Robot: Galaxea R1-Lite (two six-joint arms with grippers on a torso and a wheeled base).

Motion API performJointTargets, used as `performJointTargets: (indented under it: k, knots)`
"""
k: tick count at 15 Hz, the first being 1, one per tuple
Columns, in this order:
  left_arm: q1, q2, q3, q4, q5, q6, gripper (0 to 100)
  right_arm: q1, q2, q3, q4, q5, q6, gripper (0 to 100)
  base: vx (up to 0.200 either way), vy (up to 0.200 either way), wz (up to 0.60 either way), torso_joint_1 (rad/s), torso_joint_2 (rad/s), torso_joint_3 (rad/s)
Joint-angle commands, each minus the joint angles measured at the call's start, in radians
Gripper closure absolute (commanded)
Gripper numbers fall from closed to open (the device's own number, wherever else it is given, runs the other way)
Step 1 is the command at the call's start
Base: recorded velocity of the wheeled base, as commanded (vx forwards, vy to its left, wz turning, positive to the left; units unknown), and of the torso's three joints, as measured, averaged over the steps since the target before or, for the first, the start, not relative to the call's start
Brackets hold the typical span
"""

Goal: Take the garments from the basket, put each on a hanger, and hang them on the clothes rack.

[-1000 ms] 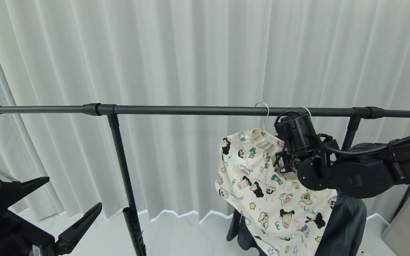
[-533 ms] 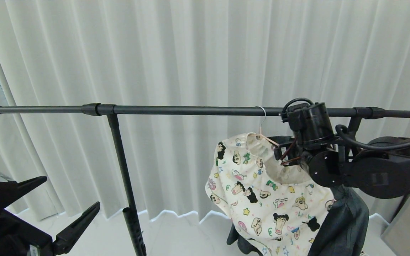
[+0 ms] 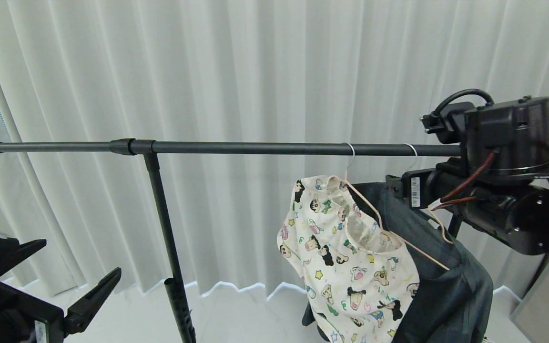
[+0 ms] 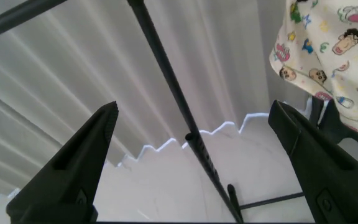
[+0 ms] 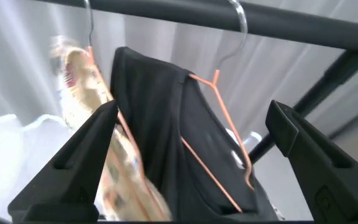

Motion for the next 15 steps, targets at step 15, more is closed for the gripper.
performJointTargets:
  k: [15]
  knots:
    - [0.507, -0.218, 0.317, 0.001, 0.003, 0.004, 0, -0.714, -1.168, 0.792, 0.374, 0.072, -0.530, 0, -0.053, 0.000, 0.00, 0.001, 0.00, 0.001]
